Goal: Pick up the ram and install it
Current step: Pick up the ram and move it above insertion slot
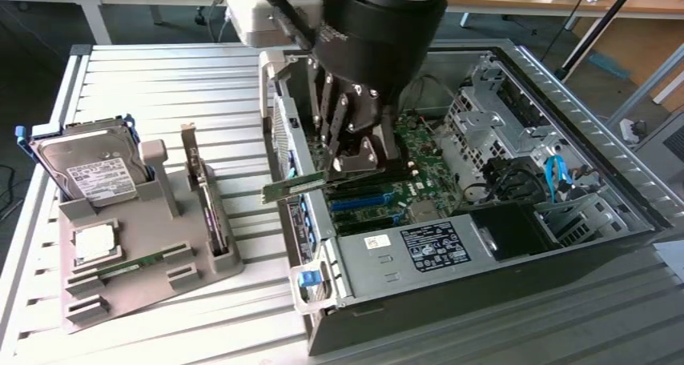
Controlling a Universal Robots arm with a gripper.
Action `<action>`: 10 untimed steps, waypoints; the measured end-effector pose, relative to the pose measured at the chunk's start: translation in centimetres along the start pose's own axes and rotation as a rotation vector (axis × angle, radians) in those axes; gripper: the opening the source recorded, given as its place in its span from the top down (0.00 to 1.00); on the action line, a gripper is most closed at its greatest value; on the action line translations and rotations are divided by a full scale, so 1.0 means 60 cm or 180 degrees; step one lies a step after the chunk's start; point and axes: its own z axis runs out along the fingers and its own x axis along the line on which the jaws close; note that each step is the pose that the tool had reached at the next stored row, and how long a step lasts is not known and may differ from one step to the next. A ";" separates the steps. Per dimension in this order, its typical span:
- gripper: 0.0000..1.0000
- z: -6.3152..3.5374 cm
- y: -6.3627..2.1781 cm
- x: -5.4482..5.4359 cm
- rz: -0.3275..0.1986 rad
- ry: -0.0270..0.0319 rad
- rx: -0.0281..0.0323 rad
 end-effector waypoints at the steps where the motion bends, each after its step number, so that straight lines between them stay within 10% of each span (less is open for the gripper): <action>1: 0.87 -0.001 -0.026 0.004 0.0000 0.0000 0.0000; 3: 0.87 -0.001 -0.050 0.006 0.0283 -0.0006 -0.0003; 10: 0.87 0.000 -0.086 -0.012 0.0314 -0.0001 -0.0004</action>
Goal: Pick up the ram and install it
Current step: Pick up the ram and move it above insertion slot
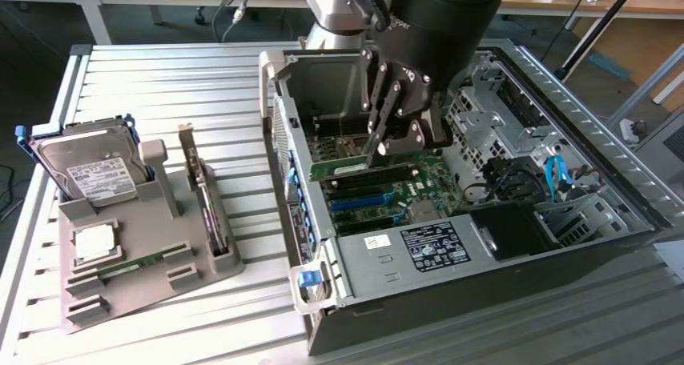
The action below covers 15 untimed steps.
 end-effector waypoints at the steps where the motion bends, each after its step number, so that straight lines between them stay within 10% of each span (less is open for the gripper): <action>1: 0.87 0.000 -0.002 -0.005 0.0001 0.0002 0.0000; 15: 0.87 0.011 -0.076 -0.069 0.0011 0.0044 -0.0002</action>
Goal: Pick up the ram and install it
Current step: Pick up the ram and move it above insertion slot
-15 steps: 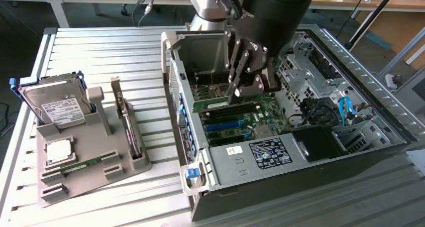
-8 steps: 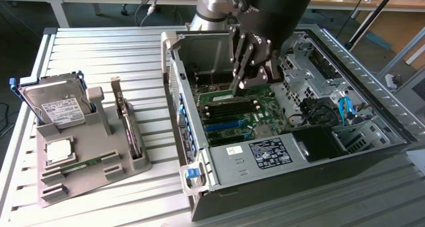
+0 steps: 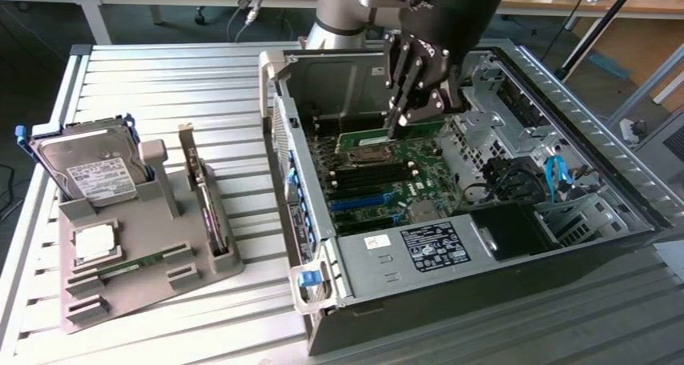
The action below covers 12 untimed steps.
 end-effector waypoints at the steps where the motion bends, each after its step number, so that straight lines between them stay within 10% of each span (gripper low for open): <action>1: 0.87 0.001 -0.011 -0.003 0.0001 0.0002 0.0000; 12: 0.87 0.009 -0.086 -0.025 0.0004 0.0005 -0.0001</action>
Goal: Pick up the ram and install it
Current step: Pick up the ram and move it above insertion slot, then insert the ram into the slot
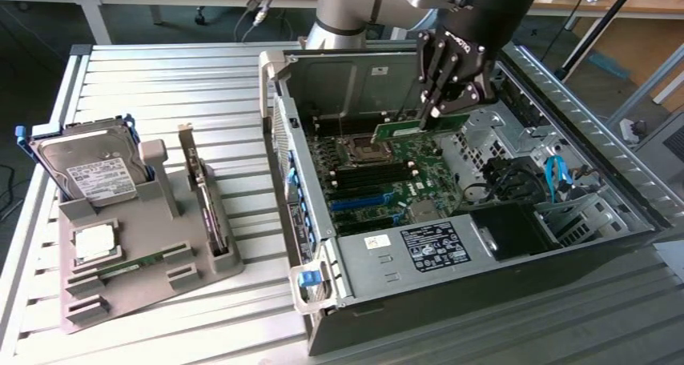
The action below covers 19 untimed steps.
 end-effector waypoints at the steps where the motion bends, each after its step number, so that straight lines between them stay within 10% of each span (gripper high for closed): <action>1: 0.87 0.001 -0.004 -0.004 0.0000 0.0001 0.0000; 8: 0.87 0.008 -0.021 -0.052 0.0001 0.0016 -0.0001; 19: 0.87 0.008 -0.021 -0.054 0.0001 0.0016 -0.0001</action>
